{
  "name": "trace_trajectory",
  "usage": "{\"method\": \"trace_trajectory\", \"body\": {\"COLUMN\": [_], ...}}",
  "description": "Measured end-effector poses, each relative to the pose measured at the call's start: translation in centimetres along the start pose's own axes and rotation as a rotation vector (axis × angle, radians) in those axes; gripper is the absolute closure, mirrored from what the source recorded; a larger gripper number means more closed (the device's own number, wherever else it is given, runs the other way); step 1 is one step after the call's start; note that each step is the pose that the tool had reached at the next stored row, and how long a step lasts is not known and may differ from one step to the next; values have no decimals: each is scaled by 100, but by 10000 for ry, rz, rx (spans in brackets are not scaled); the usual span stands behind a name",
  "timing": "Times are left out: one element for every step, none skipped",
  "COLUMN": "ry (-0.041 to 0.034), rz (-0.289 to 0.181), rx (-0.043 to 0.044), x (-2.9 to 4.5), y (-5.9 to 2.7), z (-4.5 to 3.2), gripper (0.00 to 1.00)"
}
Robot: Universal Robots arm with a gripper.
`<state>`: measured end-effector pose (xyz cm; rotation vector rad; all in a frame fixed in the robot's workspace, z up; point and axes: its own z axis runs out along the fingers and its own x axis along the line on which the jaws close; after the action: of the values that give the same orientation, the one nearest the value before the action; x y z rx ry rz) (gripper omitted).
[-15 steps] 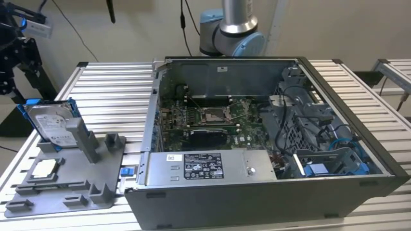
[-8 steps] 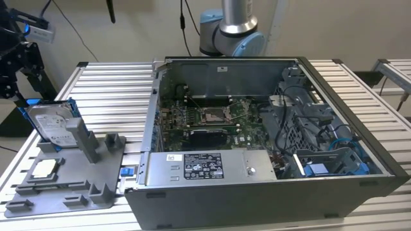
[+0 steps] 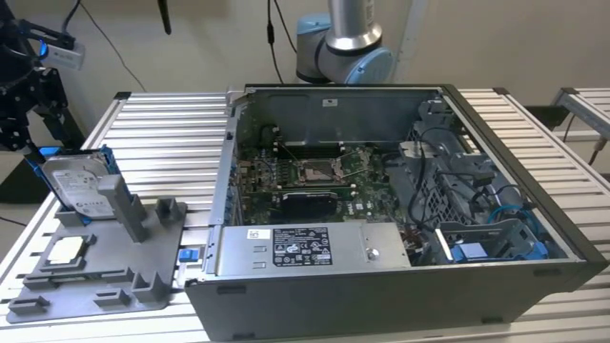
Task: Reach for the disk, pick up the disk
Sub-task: 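Pick up the disk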
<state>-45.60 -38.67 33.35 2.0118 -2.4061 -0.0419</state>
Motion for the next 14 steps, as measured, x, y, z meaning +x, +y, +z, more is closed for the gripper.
{"method": "trace_trajectory", "body": {"ry": [-2,-2,-3,-5,-4,-3,-2,-2,-3,-3,-3,-2,-2,0], "rz": [0,0,0,0,0,0,0,0,0,1,1,0,-23,-77], "rx": [0,0,1,4,3,1,0,1,2,2,1,0,1,-1], "x": [0,0,0,0,0,0,0,1,1,1,2,2,3,3], "y": [0,0,0,0,0,-1,-1,-2,-2,0,2,4,4,4], "z": [1,1,3,11,24,37,54,73,90,108,127,144,160,173], "gripper": [0,0,0,0,0,0,0,0,0,0,0,0,0,0]}}
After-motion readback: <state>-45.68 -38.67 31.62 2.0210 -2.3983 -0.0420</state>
